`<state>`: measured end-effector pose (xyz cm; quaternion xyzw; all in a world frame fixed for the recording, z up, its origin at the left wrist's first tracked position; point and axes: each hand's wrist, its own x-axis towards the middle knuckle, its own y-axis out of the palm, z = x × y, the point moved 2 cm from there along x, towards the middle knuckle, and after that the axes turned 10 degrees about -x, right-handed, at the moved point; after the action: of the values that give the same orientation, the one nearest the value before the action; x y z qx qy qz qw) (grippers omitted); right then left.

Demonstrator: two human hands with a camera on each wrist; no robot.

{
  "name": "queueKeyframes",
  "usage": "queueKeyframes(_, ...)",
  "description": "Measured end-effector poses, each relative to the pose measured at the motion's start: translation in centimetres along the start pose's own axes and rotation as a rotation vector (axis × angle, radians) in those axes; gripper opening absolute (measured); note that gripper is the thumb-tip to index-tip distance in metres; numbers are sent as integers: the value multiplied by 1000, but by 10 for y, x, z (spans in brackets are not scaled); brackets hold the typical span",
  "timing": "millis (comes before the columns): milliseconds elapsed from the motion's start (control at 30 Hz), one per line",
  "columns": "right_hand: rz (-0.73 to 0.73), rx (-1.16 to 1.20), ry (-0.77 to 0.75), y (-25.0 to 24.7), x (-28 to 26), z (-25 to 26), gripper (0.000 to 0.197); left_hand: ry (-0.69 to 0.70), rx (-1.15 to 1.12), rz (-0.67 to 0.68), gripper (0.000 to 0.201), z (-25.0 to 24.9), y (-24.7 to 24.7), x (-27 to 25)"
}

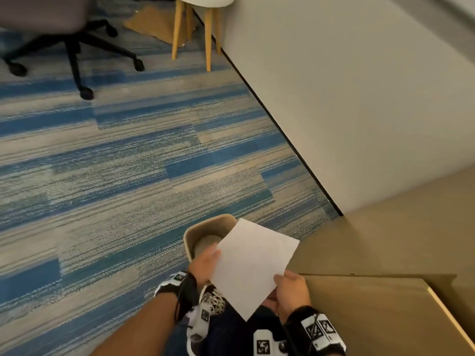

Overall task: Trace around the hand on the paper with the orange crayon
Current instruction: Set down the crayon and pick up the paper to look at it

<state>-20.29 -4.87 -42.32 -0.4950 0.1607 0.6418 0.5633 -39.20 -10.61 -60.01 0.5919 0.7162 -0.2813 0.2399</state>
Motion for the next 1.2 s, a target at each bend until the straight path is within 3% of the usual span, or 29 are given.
queueKeyframes(100, 31, -9, -7, -11, -8, 1, 27, -135, -179, -61, 95, 23, -7, 33)
queueKeyframes(133, 26, -22, -26, -14, -9, 1, 27, -156, -174, -53, 91, 27, -12, 39)
queueKeyframes(233, -46, -101, -80, -27, -8, -2, 25, -110, -167, -89, 32, 3, -27, 20)
queueKeyframes(300, -94, -151, -107, -31, -7, -6, 24, -89, -200, -122, 18, 5, -30, 18)
queueKeyframes(600, -32, -135, -62, -25, -3, -13, 23, -50, -97, -273, 8, 22, -28, 15)
queueKeyframes(667, -26, -120, -58, -25, -2, -12, 26, -19, -39, -322, 14, 18, -26, 10)
queueKeyframes(733, -19, -92, -51, -23, -1, -13, 29, 107, 83, -356, 34, 3, -21, -3)
queueKeyframes(800, -22, -73, -50, -17, 0, -14, 29, 353, 237, -262, 55, -19, -9, -28)
queueKeyframes(867, -28, -59, -54, -11, 2, -15, 28, 624, 341, -21, 65, -43, 10, -61)
queueKeyframes(933, -43, -44, -65, -7, 0, -13, 29, 725, 485, 222, 67, -44, 28, -85)
queueKeyframes(967, -51, -45, -60, -6, -1, -12, 29, 673, 582, 267, 68, -28, 30, -85)
queueKeyframes(1000, -57, -48, -52, -6, -2, -11, 30, 536, 670, 258, 72, -6, 25, -78)
queueKeyframes(1067, -58, -58, -51, -9, -4, -10, 30, 156, 692, 130, 96, 36, 2, -60)
queueKeyframes(1100, -54, -60, -51, -9, -5, -10, 30, 59, 636, 45, 112, 46, -10, -55)
queueKeyframes(1133, -56, -64, -54, -10, -5, -10, 29, 57, 549, -13, 120, 48, -16, -50)
queueKeyframes(1200, -73, -60, -41, -11, -1, -14, 26, 244, 467, 33, 108, 31, -6, -54)
